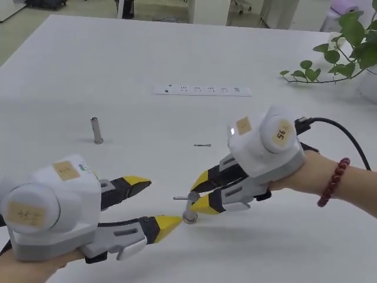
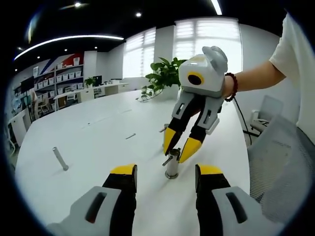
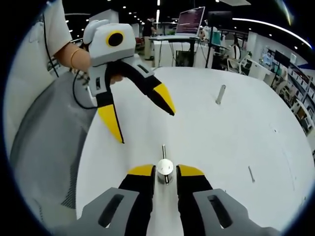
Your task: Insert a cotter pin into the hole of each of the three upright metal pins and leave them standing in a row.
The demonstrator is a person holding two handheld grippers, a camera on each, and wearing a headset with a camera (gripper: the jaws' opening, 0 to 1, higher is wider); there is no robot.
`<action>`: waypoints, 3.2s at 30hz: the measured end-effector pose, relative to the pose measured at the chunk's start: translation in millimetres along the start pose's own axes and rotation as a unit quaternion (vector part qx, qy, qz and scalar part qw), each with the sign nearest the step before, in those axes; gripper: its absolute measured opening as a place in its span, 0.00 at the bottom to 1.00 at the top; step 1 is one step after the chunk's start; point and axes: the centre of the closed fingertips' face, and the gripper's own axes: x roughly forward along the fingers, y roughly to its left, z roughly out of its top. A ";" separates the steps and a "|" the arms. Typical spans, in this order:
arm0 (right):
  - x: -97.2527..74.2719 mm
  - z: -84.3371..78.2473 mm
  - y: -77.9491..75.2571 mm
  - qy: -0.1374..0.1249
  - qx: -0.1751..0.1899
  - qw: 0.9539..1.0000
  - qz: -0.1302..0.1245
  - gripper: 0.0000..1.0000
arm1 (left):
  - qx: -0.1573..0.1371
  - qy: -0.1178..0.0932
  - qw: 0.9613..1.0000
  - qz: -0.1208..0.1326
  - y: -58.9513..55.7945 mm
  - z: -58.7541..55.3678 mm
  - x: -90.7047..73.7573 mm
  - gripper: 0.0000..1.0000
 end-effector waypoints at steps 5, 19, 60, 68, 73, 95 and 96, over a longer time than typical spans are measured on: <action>1.2 1.7 -0.2 -0.004 -0.001 1.000 -0.002 0.18 | -0.003 -0.001 1.000 0.005 0.6 -1.1 -5.5 0.46; 4.0 2.5 1.9 -0.004 0.001 1.000 -0.001 0.13 | -0.013 0.002 1.000 0.019 4.5 -8.9 -17.4 0.45; 14.7 23.9 -51.9 0.011 -0.004 1.000 -0.015 0.13 | -0.024 -0.006 0.999 0.035 14.2 -17.7 -28.7 0.46; 16.0 21.7 -57.4 0.013 0.000 1.000 -0.017 0.13 | -0.027 -0.007 0.999 0.037 14.2 -17.9 -30.4 0.46; 16.6 19.1 -58.5 0.017 0.004 1.000 -0.016 0.13 | -0.027 -0.009 0.999 0.037 13.7 -17.3 -30.4 0.46; 20.5 16.7 -55.9 0.003 0.019 1.000 0.011 0.18 | -0.025 -0.006 0.999 0.032 12.2 -17.8 -31.0 0.51; 20.7 16.1 -55.9 0.004 0.018 1.000 0.010 0.19 | -0.024 -0.005 0.999 0.032 12.2 -17.7 -31.3 0.52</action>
